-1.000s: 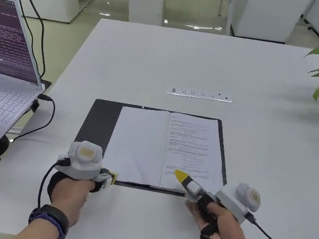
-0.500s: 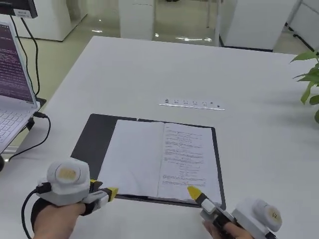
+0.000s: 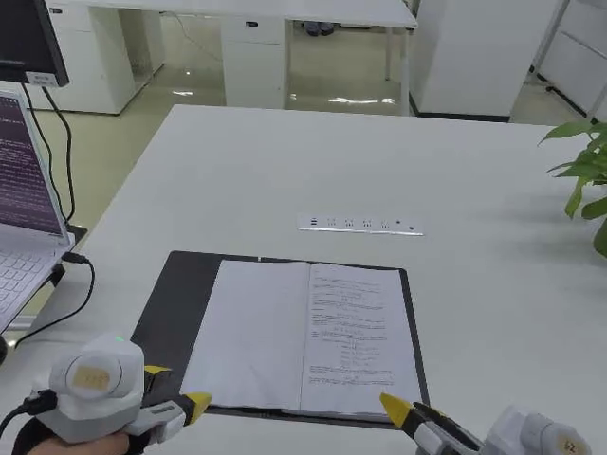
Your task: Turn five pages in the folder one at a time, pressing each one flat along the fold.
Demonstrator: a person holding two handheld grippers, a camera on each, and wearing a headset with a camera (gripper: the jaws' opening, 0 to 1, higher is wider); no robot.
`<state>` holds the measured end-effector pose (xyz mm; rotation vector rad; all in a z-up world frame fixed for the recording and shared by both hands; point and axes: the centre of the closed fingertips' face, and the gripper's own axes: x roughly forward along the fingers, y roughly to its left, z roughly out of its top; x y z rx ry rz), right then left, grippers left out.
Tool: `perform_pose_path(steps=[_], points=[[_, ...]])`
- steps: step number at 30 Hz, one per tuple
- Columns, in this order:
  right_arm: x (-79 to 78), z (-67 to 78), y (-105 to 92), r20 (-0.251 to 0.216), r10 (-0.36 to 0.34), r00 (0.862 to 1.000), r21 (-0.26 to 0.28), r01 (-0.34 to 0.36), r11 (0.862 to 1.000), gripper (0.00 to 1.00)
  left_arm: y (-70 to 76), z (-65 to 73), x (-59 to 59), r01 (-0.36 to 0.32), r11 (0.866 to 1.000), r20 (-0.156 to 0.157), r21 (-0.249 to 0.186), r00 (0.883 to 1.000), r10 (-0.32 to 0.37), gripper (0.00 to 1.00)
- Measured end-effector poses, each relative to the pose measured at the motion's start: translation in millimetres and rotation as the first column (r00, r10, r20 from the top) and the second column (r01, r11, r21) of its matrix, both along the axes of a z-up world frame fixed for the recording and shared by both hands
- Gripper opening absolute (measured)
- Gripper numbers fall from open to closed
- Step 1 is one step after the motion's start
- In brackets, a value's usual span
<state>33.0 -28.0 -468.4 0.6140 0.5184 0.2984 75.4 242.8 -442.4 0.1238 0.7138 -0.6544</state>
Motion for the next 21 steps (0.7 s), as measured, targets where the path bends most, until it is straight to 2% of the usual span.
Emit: perform_pose_path(steps=[3, 5, 7, 8, 9, 12, 15, 17, 18, 20, 21], points=[[-4.5, 3.5, -2.3, 0.009, 0.05, 0.999, -0.094, -0.049, 0.994, 0.49, 2.3, 3.0, -2.2, 0.001, 1.0, 0.002, 0.006, 1.0, -0.001, 0.41], [-7.5, 6.0, -2.3, 0.009, 0.079, 0.997, -0.133, -0.078, 0.988, 0.5, 3.6, 4.9, -3.6, 0.004, 1.0, 0.006, 0.02, 1.0, -0.004, 0.42], [-9.0, 9.1, -2.0, 0.013, 0.081, 0.997, -0.126, -0.079, 0.989, 0.53, 3.1, 10.0, -5.9, 0.004, 1.0, 0.013, 0.014, 1.0, -0.005, 0.45], [-10.2, 10.4, -3.1, 0.016, 0.081, 0.997, -0.122, -0.079, 0.989, 0.54, 1.4, 13.3, -6.0, -0.006, 1.0, 0.016, -0.012, 1.0, 0.006, 0.46], [-11.1, 11.6, -3.6, 0.021, 0.082, 0.996, -0.127, -0.078, 0.989, 0.55, 1.1, 14.4, -6.2, -0.009, 1.0, 0.019, -0.02, 1.0, 0.01, 0.47], [-16.2, 12.4, -8.4, 0.02, 0.093, 0.995, -0.183, -0.088, 0.979, 0.56, -2.5, 18.4, -9.6, -0.007, 1.0, 0.033, -0.021, 0.999, 0.008, 0.5], [-19.9, 13.9, -10.9, 0.018, 0.098, 0.995, -0.206, -0.093, 0.974, 0.56, -6.1, 20.2, -13.8, 0.001, 1.0, 0.036, -0.026, 0.999, 0.0, 0.53], [-23.2, 13.7, -12.4, 0.016, 0.119, 0.993, -0.245, -0.112, 0.963, 0.57, -7.7, 19.5, -17.9, 0.011, 1.0, 0.034, -0.025, 0.999, -0.01, 0.53], [-25.9, 11.8, -13.9, 0.008, 0.135, 0.991, -0.28, -0.127, 0.952, 0.58, -7.8, 18.9, -19.2, 0.011, 1.0, 0.033, -0.025, 0.999, -0.01, 0.53], [-31.5, 5.9, -17.4, -0.015, 0.164, 0.986, -0.359, -0.159, 0.92, 0.61, -8.0, 17.6, -22.0, 0.007, 0.999, 0.026, -0.033, 1.0, -0.006, 0.55], [-33.5, 5.1, -16.4, -0.02, 0.167, 0.986, -0.357, -0.164, 0.92, 0.62, -8.5, 17.2, -22.9, 0.003, 0.999, 0.024, -0.038, 1.0, -0.002, 0.56]])
